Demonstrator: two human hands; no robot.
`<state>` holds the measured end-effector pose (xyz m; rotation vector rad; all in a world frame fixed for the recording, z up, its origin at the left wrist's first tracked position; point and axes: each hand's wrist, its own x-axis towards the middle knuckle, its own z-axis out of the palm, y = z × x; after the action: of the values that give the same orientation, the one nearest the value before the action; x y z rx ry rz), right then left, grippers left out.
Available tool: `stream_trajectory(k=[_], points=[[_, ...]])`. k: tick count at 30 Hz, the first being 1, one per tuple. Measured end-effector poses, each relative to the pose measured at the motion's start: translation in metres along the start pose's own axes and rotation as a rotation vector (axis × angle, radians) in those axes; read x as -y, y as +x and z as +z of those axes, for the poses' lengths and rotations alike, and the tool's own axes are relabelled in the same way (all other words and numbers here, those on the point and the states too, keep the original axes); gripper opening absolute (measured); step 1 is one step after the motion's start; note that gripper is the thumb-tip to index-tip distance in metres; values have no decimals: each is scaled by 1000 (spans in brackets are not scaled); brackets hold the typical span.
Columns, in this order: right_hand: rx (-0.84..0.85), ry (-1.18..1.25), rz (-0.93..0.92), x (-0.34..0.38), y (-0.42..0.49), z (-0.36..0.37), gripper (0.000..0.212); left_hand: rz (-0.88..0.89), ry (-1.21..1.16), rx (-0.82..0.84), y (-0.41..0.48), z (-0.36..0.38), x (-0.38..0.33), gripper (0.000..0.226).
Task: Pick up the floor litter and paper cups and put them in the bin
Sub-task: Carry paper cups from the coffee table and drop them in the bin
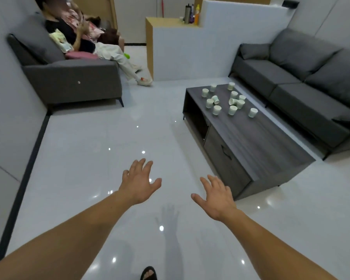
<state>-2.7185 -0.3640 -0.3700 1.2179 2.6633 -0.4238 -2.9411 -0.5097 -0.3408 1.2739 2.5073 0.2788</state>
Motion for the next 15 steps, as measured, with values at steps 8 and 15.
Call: stream_trajectory(k=[8, 15], points=[[-16, 69, 141, -46, 110, -44, 81, 162, 22, 72, 154, -6, -57, 74], [-40, 100, 158, -104, 245, -74, 80, 217, 45, 57, 303, -4, -119, 74]])
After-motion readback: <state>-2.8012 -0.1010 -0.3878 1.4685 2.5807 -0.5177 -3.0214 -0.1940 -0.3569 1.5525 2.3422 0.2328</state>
